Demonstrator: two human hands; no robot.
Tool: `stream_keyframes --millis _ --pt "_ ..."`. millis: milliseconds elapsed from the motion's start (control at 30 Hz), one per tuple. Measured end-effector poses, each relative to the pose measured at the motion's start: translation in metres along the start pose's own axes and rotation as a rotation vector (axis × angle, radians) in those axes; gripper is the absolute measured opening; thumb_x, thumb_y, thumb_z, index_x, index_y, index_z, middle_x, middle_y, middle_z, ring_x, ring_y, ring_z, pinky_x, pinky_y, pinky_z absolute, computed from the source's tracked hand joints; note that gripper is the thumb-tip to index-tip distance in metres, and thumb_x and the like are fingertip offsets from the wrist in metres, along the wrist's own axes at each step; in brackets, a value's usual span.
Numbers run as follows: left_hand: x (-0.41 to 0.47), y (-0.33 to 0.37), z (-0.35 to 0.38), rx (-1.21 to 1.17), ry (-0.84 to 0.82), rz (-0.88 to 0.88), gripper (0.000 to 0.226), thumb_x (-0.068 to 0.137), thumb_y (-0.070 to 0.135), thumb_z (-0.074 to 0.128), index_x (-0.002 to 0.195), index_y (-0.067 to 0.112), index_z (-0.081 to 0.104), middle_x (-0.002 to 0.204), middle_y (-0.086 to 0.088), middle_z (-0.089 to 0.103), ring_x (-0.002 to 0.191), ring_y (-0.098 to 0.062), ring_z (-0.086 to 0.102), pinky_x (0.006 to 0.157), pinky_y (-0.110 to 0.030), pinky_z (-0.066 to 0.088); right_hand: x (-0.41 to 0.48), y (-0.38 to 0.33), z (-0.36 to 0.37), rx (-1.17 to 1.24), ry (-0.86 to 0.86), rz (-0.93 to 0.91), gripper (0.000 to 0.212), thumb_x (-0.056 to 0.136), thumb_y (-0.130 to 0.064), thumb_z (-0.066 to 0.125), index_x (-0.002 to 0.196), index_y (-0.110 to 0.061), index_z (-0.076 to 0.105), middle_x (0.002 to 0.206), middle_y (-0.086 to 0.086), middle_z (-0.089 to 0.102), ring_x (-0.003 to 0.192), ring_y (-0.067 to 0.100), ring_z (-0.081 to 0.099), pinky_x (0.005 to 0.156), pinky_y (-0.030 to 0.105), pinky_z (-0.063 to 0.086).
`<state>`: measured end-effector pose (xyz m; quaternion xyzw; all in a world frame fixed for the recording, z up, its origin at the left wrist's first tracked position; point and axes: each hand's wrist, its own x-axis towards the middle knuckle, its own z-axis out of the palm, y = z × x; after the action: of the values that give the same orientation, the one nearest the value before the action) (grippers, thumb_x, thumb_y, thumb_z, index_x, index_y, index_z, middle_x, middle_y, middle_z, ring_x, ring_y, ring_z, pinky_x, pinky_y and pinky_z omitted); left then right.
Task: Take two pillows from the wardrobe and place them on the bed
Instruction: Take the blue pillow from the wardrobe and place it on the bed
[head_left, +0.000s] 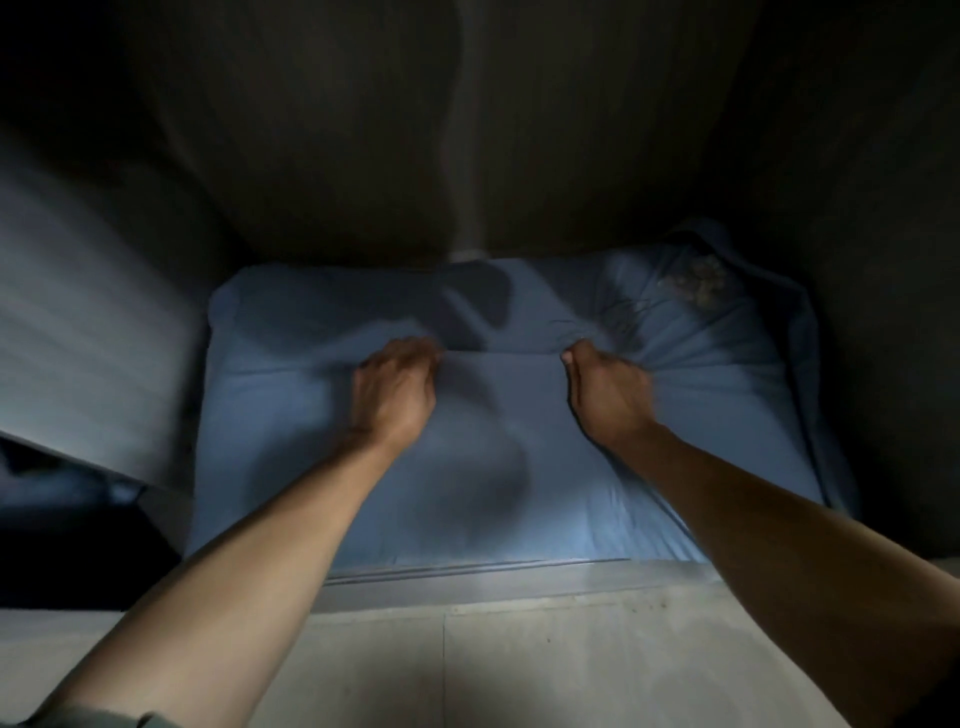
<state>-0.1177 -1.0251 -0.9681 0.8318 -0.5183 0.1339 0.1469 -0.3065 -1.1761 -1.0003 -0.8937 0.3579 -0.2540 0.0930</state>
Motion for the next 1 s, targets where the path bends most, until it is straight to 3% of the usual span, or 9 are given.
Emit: stream_keyframes --millis 167,300,367,500,600,767,867,933,1000 --pt "-0.019 0.003 0.008 -0.007 -0.055 -0.008 0.015 0.09 0.024 0.046 0.084 0.012 0.054 0.07 -0.019 0.069 0.065 -0.038 0.067 0.05 -0.039 0.049 -0.009 0.002 -0.01 -0.003 -0.13 -0.078 0.047 0.088 -0.06 0.041 0.089 -0.016 0.055 0.067 0.015 0.07 0.063 0.034 0.066 0.053 0.033 0.047" --pt "-0.034 -0.009 -0.001 -0.057 -0.273 0.104 0.058 0.075 0.073 0.046 0.101 0.021 0.045 0.083 -0.012 0.072 0.08 -0.032 0.068 0.063 -0.036 0.048 -0.024 0.004 -0.022 -0.009 -0.263 -0.144 0.075 0.067 -0.088 0.036 0.095 -0.021 0.054 0.073 0.008 0.072 0.07 0.028 0.068 0.058 0.031 0.049" --pt "-0.044 -0.01 -0.008 -0.016 -0.357 0.109 0.075 0.065 0.082 0.046 0.11 0.023 0.042 0.091 -0.011 0.072 0.087 -0.031 0.068 0.07 -0.036 0.049 -0.029 0.001 -0.027 -0.042 -0.283 -0.172 0.08 0.061 -0.092 0.034 0.092 -0.022 0.054 0.071 0.008 0.071 0.069 0.028 0.068 0.058 0.031 0.049" --pt "-0.058 0.001 -0.033 -0.03 -0.388 0.102 0.056 0.078 0.064 0.053 0.114 0.021 0.051 0.095 -0.014 0.073 0.091 -0.033 0.067 0.072 -0.04 0.05 -0.038 -0.015 -0.049 -0.098 -0.366 -0.21 0.066 0.071 -0.08 0.046 0.099 -0.022 0.057 0.073 0.011 0.072 0.073 0.031 0.068 0.06 0.033 0.048" --pt "-0.075 0.014 -0.07 -0.088 -0.403 0.088 0.03 0.086 0.04 0.06 0.079 0.011 0.063 0.076 -0.018 0.072 0.074 -0.037 0.068 0.057 -0.041 0.05 -0.048 -0.033 -0.082 -0.052 -0.449 -0.232 0.048 0.082 -0.06 0.057 0.11 -0.021 0.063 0.09 0.015 0.074 0.082 0.036 0.068 0.068 0.038 0.052" --pt "-0.124 0.039 -0.151 0.03 -0.476 0.124 0.033 0.062 0.019 0.085 0.052 0.01 0.055 0.047 -0.009 0.063 0.043 -0.027 0.063 0.035 -0.026 0.044 -0.081 -0.074 -0.148 0.01 -0.613 -0.248 0.034 0.09 -0.047 0.051 0.113 -0.024 0.063 0.106 0.007 0.071 0.095 0.031 0.065 0.07 0.039 0.052" --pt "-0.146 0.049 -0.198 0.059 -0.469 0.175 0.027 0.066 0.019 0.076 0.053 0.013 0.053 0.051 -0.006 0.061 0.05 -0.025 0.063 0.037 -0.025 0.042 -0.097 -0.103 -0.191 0.065 -0.654 -0.24 0.03 0.09 -0.036 0.055 0.111 -0.017 0.064 0.109 0.008 0.07 0.101 0.03 0.062 0.076 0.041 0.053" --pt "-0.151 0.055 -0.23 0.075 -0.477 0.157 0.021 0.076 0.023 0.057 0.058 0.014 0.053 0.063 -0.008 0.061 0.063 -0.029 0.063 0.046 -0.032 0.046 -0.102 -0.119 -0.219 0.052 -0.643 -0.249 0.028 0.086 -0.029 0.06 0.107 -0.012 0.066 0.104 0.01 0.069 0.101 0.031 0.061 0.077 0.042 0.052" --pt "-0.154 0.059 -0.262 0.053 -0.517 0.106 0.02 0.08 0.022 0.057 0.063 0.012 0.056 0.077 -0.011 0.062 0.073 -0.033 0.06 0.057 -0.038 0.048 -0.109 -0.134 -0.249 -0.015 -0.646 -0.272 0.023 0.081 -0.023 0.064 0.1 -0.011 0.067 0.097 0.011 0.066 0.097 0.032 0.059 0.072 0.041 0.05"
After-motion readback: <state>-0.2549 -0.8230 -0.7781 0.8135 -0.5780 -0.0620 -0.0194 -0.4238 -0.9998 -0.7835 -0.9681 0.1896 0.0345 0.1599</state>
